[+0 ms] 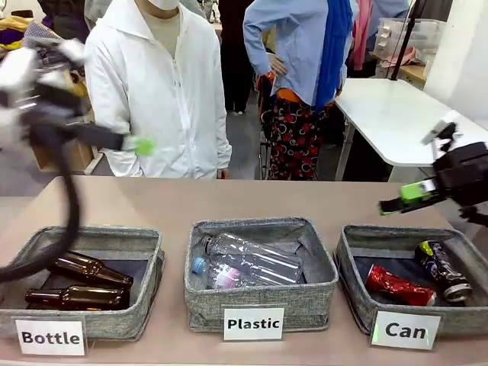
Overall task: Sort the can waste into the basket.
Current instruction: Pick up the can waste from the table and place it in the right Fabric basket.
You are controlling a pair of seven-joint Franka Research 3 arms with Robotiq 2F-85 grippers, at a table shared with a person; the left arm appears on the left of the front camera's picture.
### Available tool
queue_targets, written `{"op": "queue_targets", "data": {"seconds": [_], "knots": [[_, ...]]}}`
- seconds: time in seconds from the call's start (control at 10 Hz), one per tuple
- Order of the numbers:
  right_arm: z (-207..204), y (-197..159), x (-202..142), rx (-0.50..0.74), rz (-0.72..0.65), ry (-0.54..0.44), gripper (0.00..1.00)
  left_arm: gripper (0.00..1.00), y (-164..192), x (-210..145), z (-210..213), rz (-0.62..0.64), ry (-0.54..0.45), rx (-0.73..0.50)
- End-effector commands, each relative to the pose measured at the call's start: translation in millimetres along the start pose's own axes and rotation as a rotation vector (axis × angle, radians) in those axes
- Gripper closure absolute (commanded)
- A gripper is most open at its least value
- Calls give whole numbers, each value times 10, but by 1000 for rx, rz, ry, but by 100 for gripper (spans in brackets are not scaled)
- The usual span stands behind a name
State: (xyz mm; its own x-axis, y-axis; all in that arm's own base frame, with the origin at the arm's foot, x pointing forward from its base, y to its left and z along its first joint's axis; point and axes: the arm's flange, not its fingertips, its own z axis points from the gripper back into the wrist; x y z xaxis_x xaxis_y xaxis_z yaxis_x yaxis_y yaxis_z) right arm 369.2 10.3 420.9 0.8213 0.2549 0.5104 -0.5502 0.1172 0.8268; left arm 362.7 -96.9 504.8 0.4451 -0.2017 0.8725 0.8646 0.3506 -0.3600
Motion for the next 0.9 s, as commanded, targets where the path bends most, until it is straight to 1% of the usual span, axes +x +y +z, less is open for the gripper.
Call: {"op": "queue_targets", "data": {"seconds": [0.0,0.1,0.2,0.3,0.8], "knots": [[-203,-104,171,-6,-134,-64,0,0,399,-495,616,145,-2,-68],[-245,-133,289,-70,-194,-201,0,0,600,-845,853,223,-96,-106],[-201,-147,367,-141,-247,-340,0,0,696,-1078,985,243,-173,-144],[-251,-218,126,-2,-117,-62,0,0,370,-734,777,173,-61,-60],[-251,-218,126,-2,-117,-62,0,0,370,-734,777,173,-61,-60]]}}
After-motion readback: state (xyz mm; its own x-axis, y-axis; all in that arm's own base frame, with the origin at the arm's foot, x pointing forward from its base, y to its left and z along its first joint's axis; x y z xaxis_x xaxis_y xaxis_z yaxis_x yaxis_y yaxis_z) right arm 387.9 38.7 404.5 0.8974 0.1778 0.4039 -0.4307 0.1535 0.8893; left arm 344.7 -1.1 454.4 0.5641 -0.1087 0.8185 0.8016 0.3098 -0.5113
